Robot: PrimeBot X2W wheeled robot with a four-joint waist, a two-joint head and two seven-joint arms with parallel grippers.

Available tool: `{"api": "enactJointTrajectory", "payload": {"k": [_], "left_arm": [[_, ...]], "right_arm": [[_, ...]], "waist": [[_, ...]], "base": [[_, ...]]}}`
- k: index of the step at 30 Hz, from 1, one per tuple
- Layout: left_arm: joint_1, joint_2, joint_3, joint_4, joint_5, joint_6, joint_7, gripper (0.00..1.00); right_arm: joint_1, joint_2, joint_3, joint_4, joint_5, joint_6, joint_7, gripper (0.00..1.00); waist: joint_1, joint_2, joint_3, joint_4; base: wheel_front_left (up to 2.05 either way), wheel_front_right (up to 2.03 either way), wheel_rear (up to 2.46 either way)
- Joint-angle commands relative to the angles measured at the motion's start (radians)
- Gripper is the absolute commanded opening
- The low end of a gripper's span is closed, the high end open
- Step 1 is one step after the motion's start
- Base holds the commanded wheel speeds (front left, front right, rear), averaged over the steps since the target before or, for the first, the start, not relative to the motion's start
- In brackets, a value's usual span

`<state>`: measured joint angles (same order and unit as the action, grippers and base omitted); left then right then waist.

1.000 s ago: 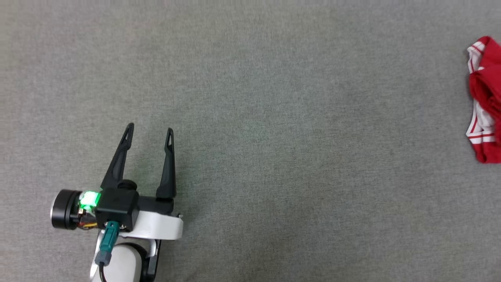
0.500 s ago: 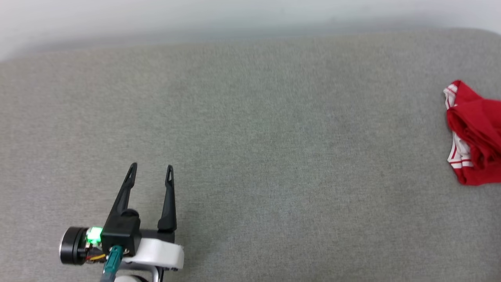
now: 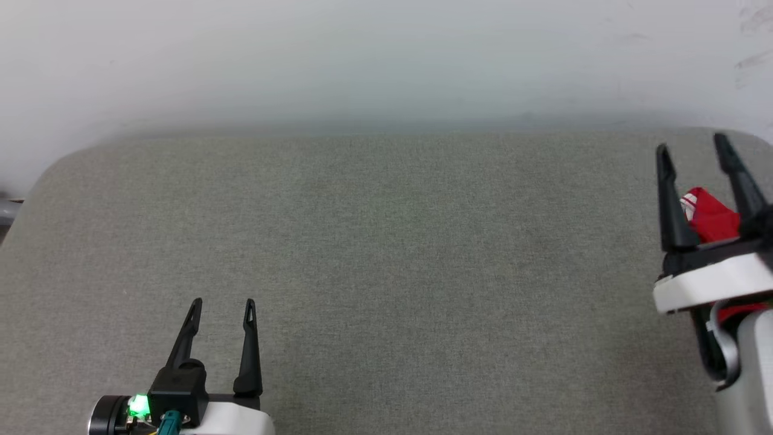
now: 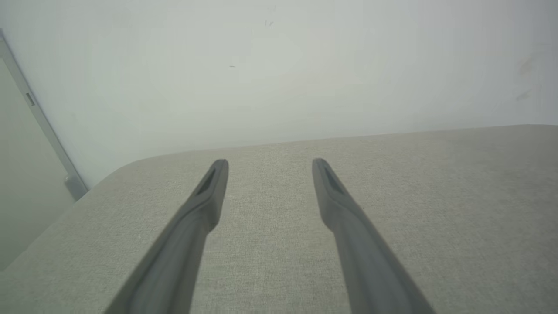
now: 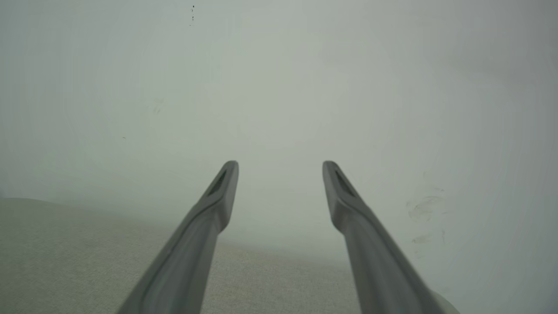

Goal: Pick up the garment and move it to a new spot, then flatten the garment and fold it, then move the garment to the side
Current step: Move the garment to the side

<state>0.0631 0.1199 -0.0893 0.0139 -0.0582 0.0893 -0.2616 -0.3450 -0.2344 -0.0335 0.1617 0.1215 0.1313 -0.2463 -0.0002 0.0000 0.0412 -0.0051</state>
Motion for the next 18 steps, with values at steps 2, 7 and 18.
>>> {"api": "enactJointTrajectory", "payload": {"k": [2, 7, 18], "left_arm": [[0.016, -0.003, 0.004, 0.005, -0.008, -0.001, -0.005, 1.00], [0.037, -0.013, 0.015, 0.014, -0.018, -0.009, -0.005, 1.00], [0.057, -0.019, 0.024, 0.028, -0.018, -0.027, -0.005, 1.00]], "right_arm": [[0.049, 0.035, 0.010, -0.012, -0.002, -0.001, -0.008, 1.00], [0.185, 0.110, 0.041, -0.008, 0.008, -0.001, -0.016, 1.00], [0.360, 0.174, 0.003, -0.076, -0.003, -0.001, -0.018, 1.00]], "waist": [[0.0002, 0.0000, -0.023, 0.012], [0.0002, 0.0000, -0.049, 0.018], [0.0002, 0.0000, -0.072, 0.019]], "base": [[0.00, 0.00, 0.00], [0.00, 0.00, 0.00], [0.00, 0.00, 0.00]]}}
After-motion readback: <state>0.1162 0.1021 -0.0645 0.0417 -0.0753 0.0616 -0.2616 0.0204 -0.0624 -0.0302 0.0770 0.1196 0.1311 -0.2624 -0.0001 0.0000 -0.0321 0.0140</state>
